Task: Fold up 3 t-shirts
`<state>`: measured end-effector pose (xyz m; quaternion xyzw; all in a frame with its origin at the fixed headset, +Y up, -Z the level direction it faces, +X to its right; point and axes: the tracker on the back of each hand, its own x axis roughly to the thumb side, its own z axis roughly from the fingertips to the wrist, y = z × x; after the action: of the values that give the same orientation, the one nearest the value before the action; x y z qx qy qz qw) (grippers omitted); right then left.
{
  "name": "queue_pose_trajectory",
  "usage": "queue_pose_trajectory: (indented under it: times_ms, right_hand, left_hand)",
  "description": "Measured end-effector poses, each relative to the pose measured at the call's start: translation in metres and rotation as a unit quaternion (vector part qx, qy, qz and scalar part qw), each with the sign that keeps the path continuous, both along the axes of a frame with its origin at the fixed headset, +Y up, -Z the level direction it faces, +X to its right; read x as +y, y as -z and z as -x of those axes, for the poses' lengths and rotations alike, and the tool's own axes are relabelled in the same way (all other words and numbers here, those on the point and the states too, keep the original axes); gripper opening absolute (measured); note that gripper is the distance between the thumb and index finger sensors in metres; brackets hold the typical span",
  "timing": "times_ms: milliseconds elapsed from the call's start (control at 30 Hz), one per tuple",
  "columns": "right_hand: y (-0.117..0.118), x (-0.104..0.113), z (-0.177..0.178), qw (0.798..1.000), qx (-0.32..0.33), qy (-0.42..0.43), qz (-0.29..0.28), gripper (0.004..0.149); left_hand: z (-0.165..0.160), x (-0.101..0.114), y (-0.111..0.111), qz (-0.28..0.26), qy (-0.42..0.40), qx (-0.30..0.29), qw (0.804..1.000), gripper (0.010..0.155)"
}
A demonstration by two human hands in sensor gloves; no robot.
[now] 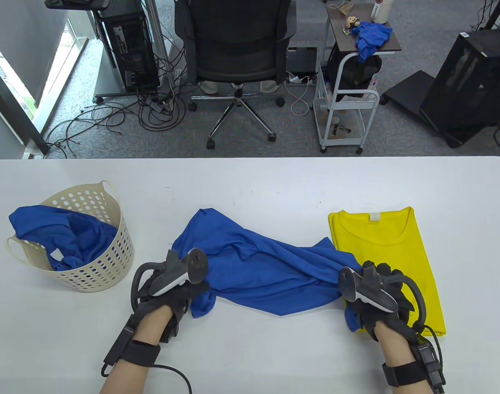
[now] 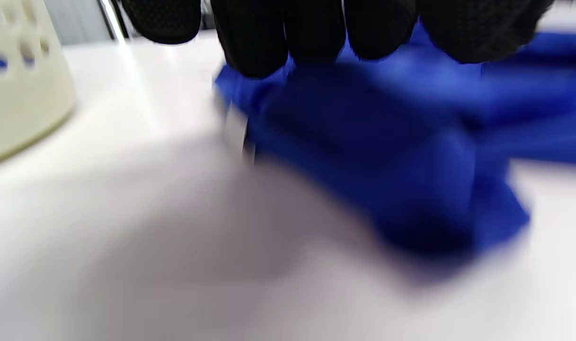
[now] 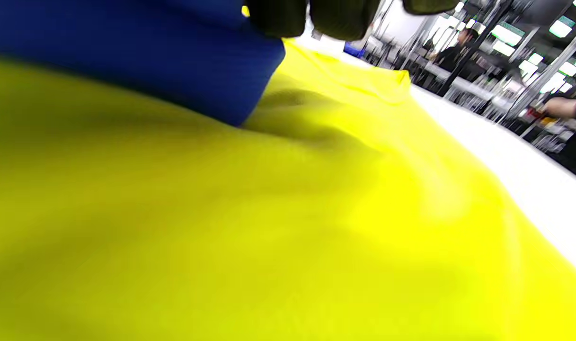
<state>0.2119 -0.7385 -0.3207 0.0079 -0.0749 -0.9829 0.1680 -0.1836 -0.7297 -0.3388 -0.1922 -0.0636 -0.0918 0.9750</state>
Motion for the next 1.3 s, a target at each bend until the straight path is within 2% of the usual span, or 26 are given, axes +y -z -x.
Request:
queue_pose_trajectory:
  times_ms: [67,100,133,200,267,333,433,567,667,767,900,967,1033,1100,1133,1167,1200,1233,1300]
  right_hand:
    - [0.0,0.007,0.0,0.999,0.001,0.007,-0.048,0.04]
    - [-0.003,0.018,-0.001,0.997,0.003,0.03,-0.073,0.039]
    - [-0.006,0.027,-0.004,0.994,0.004,0.048,-0.097,0.038]
    - [-0.017,0.055,-0.015,0.977,0.004,0.101,-0.186,0.038]
    - [-0.033,0.081,-0.033,0.946,-0.011,0.158,-0.282,0.038]
    - [-0.042,0.094,-0.051,0.924,-0.037,0.186,-0.332,0.038]
    - [-0.041,0.086,-0.069,0.925,-0.064,0.201,-0.317,0.038]
    - [-0.027,0.065,-0.072,0.943,-0.084,0.19,-0.259,0.039]
    - [-0.02,0.054,-0.066,0.959,-0.081,0.17,-0.211,0.039]
    - [-0.02,0.056,-0.066,0.957,-0.093,0.15,-0.232,0.039]
    - [-0.026,0.062,-0.076,0.938,-0.119,0.164,-0.282,0.041]
    - [-0.028,0.063,-0.074,0.938,-0.105,0.18,-0.277,0.05]
    - [-0.029,0.064,-0.064,0.941,-0.075,0.19,-0.27,0.049]
    - [-0.029,0.062,-0.041,0.949,-0.018,0.203,-0.24,0.046]
    - [-0.028,0.059,-0.031,0.955,0.011,0.2,-0.218,0.043]
    - [-0.027,0.053,-0.014,0.965,0.055,0.193,-0.171,0.043]
    - [-0.026,0.048,-0.001,0.971,0.082,0.183,-0.133,0.042]
    - [-0.026,0.037,0.019,0.975,0.122,0.167,-0.077,0.043]
    - [-0.027,0.018,0.048,0.978,0.164,0.131,-0.011,0.052]
  left_hand:
    - [-0.002,-0.018,-0.003,-0.01,0.04,-0.003,0.999,0.066]
    - [-0.002,-0.02,-0.005,-0.062,0.054,-0.004,0.997,0.059]
    - [-0.002,-0.018,-0.005,-0.088,0.052,-0.004,0.995,0.05]
    - [0.002,-0.01,-0.004,-0.096,0.085,0.005,0.992,0.044]
    - [0.015,0.006,-0.004,-0.147,0.083,0.023,0.985,0.044]
    - [0.035,0.025,-0.003,-0.188,0.058,0.058,0.979,0.044]
    - [0.058,0.035,-0.005,-0.248,-0.002,0.105,0.963,0.045]
    - [0.06,0.031,-0.006,-0.289,0.023,0.12,0.95,0.046]
    - [0.051,0.033,-0.01,-0.297,0.034,0.107,0.948,0.047]
    - [0.035,0.034,-0.016,-0.299,0.026,0.075,0.951,0.051]
    - [0.031,0.034,-0.015,-0.274,0.048,0.074,0.958,0.048]
    - [0.036,0.031,-0.013,-0.255,0.049,0.083,0.962,0.044]
    - [0.043,0.025,-0.01,-0.21,0.042,0.07,0.974,0.044]
    - [0.049,0.013,-0.007,-0.12,-0.003,0.048,0.992,0.047]
    - [0.051,0.008,-0.007,-0.089,-0.016,0.057,0.994,0.055]
    - [0.053,-0.001,-0.006,-0.037,-0.025,0.082,0.996,0.064]
    - [0.053,-0.006,-0.006,-0.015,-0.019,0.09,0.996,0.071]
    - [0.053,-0.013,-0.004,-0.017,0.008,0.089,0.996,0.071]
    - [0.05,-0.023,-0.002,-0.046,0.073,0.086,0.993,0.06]
